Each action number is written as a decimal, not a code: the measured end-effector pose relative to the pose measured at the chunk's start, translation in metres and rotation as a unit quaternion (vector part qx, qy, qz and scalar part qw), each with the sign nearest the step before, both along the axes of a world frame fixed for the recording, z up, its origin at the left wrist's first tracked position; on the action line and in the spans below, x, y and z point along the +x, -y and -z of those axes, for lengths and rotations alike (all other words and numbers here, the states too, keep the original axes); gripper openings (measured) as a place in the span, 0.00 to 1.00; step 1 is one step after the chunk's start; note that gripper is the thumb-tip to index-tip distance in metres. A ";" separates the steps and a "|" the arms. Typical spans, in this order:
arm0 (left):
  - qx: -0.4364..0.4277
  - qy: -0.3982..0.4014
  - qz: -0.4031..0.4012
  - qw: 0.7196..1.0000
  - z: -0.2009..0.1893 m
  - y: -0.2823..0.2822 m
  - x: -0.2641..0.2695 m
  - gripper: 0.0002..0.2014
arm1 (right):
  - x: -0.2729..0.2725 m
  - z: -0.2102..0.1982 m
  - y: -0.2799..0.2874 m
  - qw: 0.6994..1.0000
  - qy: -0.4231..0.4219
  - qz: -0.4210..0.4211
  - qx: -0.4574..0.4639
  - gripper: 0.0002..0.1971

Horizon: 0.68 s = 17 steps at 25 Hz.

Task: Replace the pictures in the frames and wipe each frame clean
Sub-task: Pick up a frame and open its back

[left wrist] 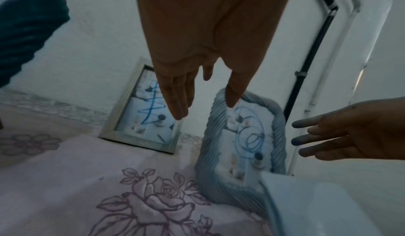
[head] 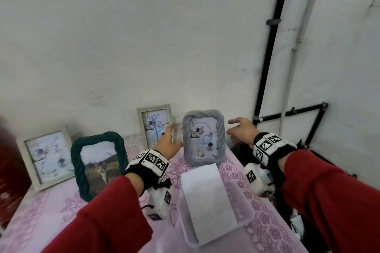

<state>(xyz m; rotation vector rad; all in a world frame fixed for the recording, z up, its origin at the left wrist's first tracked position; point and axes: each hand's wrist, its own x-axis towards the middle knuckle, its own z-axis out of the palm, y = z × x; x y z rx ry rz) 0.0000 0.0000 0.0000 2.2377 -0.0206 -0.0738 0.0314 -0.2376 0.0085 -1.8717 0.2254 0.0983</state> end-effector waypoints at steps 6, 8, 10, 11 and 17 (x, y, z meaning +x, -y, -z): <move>-0.060 -0.026 0.033 0.997 0.019 0.003 0.019 0.39 | 0.014 0.016 -0.007 0.996 -0.005 -0.024 -0.081 0.20; -0.082 -0.030 0.037 0.996 0.016 0.006 0.021 0.38 | 0.011 0.016 -0.009 0.997 0.003 -0.026 -0.074 0.18; -0.086 -0.020 0.024 0.996 0.015 0.007 0.019 0.36 | 0.008 0.016 -0.011 0.997 0.020 -0.012 -0.071 0.18; -0.091 -0.013 0.017 0.996 0.012 0.007 0.017 0.35 | 0.005 0.015 -0.012 0.997 0.030 -0.004 -0.066 0.18; -0.071 0.063 0.034 0.995 -0.031 -0.004 -0.007 0.33 | -0.019 -0.023 -0.012 0.995 0.091 -0.031 -0.019 0.18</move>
